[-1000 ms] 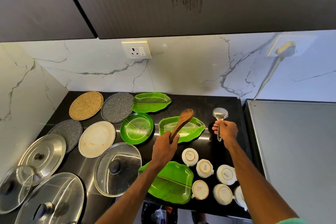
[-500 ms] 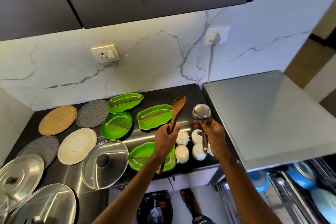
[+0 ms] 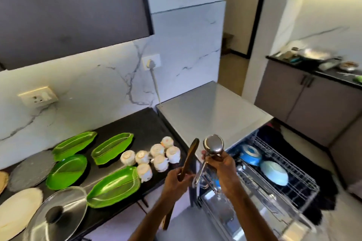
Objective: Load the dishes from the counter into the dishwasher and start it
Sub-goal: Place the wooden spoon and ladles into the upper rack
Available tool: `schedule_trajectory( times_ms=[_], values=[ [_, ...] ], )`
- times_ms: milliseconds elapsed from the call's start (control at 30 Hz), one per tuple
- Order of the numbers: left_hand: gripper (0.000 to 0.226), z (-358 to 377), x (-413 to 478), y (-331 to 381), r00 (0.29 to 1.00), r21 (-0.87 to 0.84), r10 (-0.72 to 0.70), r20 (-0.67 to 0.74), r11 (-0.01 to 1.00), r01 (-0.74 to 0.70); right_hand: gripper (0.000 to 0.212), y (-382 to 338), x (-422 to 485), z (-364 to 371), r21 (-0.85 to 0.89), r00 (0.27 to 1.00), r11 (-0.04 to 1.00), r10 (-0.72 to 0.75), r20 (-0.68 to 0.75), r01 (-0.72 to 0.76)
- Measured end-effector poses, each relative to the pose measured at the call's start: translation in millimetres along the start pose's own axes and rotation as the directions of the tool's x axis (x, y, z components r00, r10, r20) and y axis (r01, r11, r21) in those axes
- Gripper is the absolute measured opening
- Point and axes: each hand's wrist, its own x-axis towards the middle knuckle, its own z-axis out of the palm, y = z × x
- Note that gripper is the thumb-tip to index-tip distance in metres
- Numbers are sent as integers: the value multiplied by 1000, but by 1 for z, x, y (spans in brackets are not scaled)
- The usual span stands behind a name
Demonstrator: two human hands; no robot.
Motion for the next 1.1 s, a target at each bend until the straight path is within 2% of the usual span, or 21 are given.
schedule_trajectory(
  times_ms=[100, 233, 333, 500, 633, 767, 1000, 1100],
  values=[
    [17, 44, -8, 19, 994, -32, -71, 87, 997, 74, 25, -17, -11, -49, 146, 998, 988, 50, -44, -43],
    [14, 106, -14, 34, 974, -263, -183, 131, 941, 212, 27, -24, -19, -128, 175, 995, 984, 49, -86, -33],
    [16, 160, -25, 46, 958, -334, -222, 180, 903, 272, 27, -29, -31, -194, 165, 987, 984, 95, -128, -73],
    [26, 249, -54, 67, 956, -189, -179, 234, 956, 225, 32, -36, -49, -282, 195, 979, 973, 153, -132, -126],
    [29, 293, -60, 72, 948, -217, -206, 243, 941, 260, 33, -38, -49, -325, 264, 969, 945, 226, -104, -192],
    [28, 308, -46, 68, 945, -184, -265, 193, 936, 300, 32, -39, -38, -342, 257, 969, 946, 228, -94, -197],
    [22, 324, 18, 40, 937, -154, -328, 119, 927, 343, 28, -15, -3, -361, 266, 930, 932, 303, -206, -245],
    [16, 338, 56, 27, 933, -62, -341, 114, 935, 349, 26, 0, 18, -365, 235, 901, 930, 343, -267, -284]
  ],
)
